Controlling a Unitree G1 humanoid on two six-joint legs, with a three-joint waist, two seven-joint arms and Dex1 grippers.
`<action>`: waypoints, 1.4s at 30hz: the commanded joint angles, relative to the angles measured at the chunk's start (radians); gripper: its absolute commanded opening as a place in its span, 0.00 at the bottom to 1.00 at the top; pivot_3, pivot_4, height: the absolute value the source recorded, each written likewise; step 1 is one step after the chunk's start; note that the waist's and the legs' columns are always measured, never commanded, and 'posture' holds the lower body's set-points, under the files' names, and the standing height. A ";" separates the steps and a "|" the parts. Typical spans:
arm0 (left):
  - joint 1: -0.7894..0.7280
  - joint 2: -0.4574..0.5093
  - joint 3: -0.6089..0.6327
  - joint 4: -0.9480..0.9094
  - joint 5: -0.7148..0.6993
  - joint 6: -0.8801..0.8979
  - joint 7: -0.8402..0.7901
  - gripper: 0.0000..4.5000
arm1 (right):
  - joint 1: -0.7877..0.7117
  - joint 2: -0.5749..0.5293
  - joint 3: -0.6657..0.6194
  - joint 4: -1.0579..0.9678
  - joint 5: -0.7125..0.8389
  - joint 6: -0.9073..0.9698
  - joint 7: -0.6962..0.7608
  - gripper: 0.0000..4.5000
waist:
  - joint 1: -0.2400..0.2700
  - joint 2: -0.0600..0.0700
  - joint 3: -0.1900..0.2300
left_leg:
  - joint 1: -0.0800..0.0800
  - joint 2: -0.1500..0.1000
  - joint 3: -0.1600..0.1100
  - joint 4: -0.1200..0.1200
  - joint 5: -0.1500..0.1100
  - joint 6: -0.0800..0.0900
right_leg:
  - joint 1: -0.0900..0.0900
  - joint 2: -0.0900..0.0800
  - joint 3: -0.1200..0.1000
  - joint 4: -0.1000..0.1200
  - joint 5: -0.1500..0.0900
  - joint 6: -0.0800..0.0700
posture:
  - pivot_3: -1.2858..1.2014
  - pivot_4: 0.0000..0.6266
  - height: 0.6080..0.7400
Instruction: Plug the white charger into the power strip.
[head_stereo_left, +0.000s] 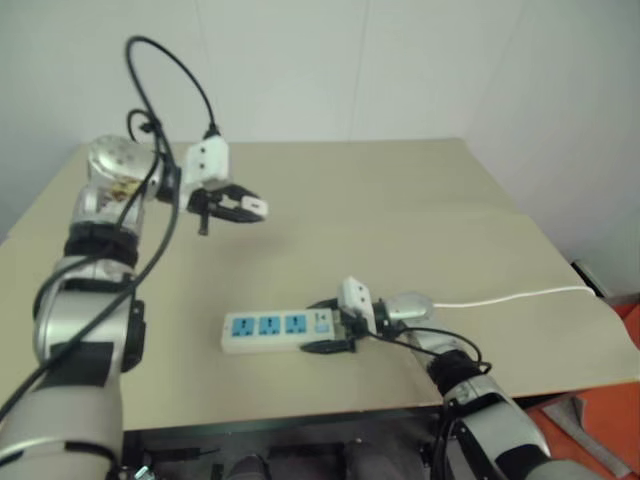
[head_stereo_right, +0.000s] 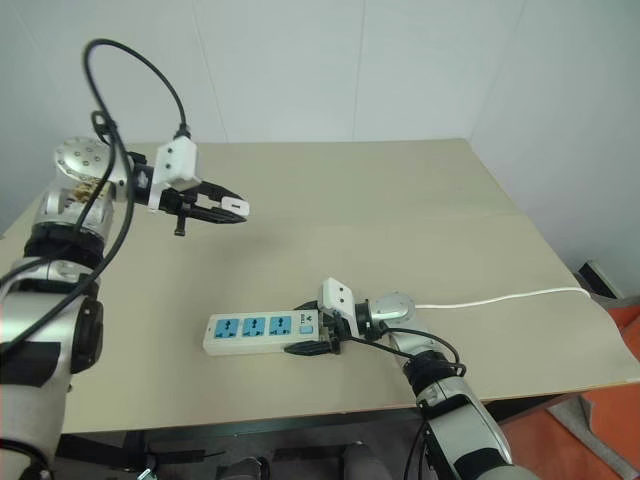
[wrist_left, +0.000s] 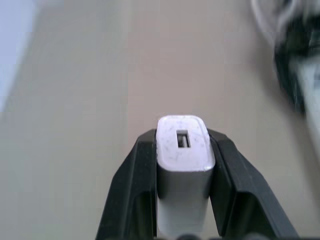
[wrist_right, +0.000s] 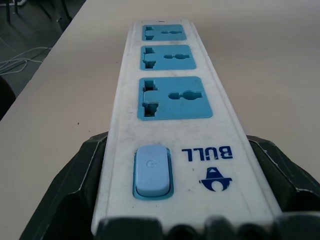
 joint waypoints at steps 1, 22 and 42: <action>0.131 -0.008 0.104 -0.349 -0.189 0.218 0.097 0.23 | -0.016 0.014 0.005 0.036 -0.015 -0.030 0.007 0.76 | -0.002 0.000 0.000 | 0.001 0.000 0.000 0.000 0.000 0.000 | 0.000 0.000 0.001 0.000 0.000 0.000 | 0.52 0.24 1.00; 0.623 -0.068 0.087 -0.731 -0.584 0.503 0.167 0.23 | -0.022 0.019 0.000 0.081 -0.037 -0.057 0.009 0.76 | -0.002 0.000 -0.001 | 0.007 0.000 0.000 0.002 0.000 0.000 | 0.005 0.002 0.001 0.003 0.000 0.000 | 0.52 0.24 1.00; 0.508 -0.145 -0.101 -0.356 -0.351 0.153 -0.041 0.23 | 0.000 0.002 0.001 0.030 -0.037 -0.029 0.009 0.76 | 0.005 0.000 -0.001 | 0.005 0.000 0.000 0.001 0.000 0.000 | 0.003 0.002 0.002 0.001 0.000 0.000 | 0.52 0.24 1.00</action>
